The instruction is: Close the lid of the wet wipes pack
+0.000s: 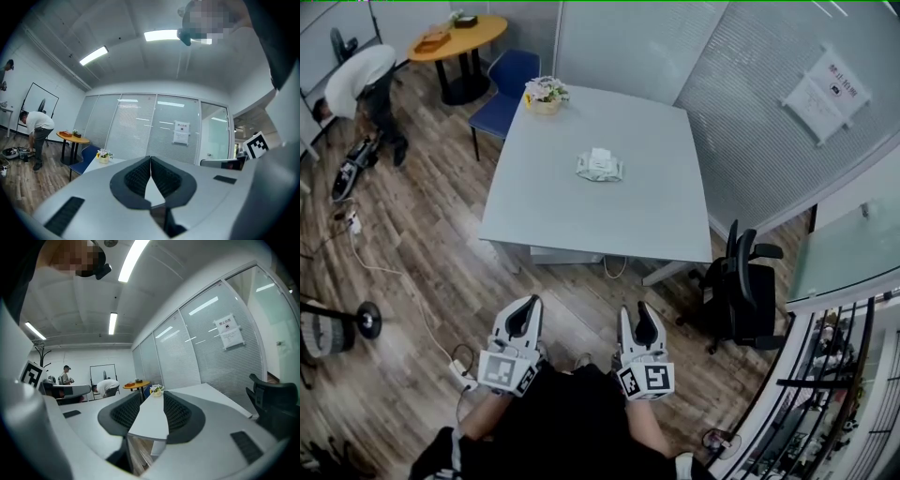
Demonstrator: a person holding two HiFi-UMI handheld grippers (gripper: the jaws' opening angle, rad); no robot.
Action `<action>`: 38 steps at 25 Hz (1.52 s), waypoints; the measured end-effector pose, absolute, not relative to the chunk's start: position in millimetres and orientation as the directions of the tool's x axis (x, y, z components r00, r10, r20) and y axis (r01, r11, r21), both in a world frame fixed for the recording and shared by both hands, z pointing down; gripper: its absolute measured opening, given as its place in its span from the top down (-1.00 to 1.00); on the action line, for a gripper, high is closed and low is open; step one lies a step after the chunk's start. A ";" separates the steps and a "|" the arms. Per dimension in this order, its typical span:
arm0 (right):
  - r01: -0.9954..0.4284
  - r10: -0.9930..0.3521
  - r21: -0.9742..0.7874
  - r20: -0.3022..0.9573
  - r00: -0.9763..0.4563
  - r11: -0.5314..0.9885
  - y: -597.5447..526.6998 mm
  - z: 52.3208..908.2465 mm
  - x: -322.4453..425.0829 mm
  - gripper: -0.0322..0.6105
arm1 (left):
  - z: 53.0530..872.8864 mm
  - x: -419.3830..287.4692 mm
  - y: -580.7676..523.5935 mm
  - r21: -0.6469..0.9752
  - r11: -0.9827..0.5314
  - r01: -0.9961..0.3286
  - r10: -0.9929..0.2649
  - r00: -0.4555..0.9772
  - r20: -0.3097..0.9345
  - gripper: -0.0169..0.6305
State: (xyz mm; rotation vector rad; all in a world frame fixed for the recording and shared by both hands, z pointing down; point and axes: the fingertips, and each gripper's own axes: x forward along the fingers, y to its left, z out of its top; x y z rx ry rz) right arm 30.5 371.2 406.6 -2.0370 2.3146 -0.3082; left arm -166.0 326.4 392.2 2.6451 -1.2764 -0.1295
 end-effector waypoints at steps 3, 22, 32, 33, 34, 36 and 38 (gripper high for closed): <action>-0.978 -0.986 -0.176 0.106 -0.131 0.111 361.6 411.8 19.1 0.38 | 398.8 -175.3 313.8 0.231 -0.616 -0.753 -0.773 0.634 0.006 0.88; -0.947 -0.947 -0.176 0.134 -0.293 0.269 135.3 434.2 119.3 0.38 | 412.3 -62.3 115.8 0.235 -0.580 -0.780 -0.798 0.602 0.031 0.88; -0.928 -0.888 -0.109 0.269 -0.374 0.357 -0.2 458.3 153.0 0.38 | 415.2 -29.8 23.6 0.256 -0.573 -0.779 -0.794 0.605 0.066 0.88; -0.926 -0.881 -0.111 0.285 -0.378 0.361 -17.4 464.2 155.9 0.38 | 417.5 -27.9 10.4 0.257 -0.576 -0.776 -0.791 0.608 0.064 0.88; -0.924 -0.874 -0.114 0.302 -0.382 0.365 -35.1 471.5 158.7 0.38 | 421.3 -25.7 -3.3 0.261 -0.579 -0.773 -0.788 0.612 0.065 0.88; -0.922 -0.855 -0.119 0.346 -0.386 0.368 -71.5 490.1 165.0 0.38 | 430.3 -20.6 -32.3 0.277 -0.582 -0.764 -0.780 0.622 0.077 0.88; -0.920 -0.831 -0.137 0.395 -0.391 0.368 -106.6 510.5 170.7 0.38 | 436.0 -16.4 -60.3 0.291 -0.583 -0.758 -0.771 0.630 0.096 0.88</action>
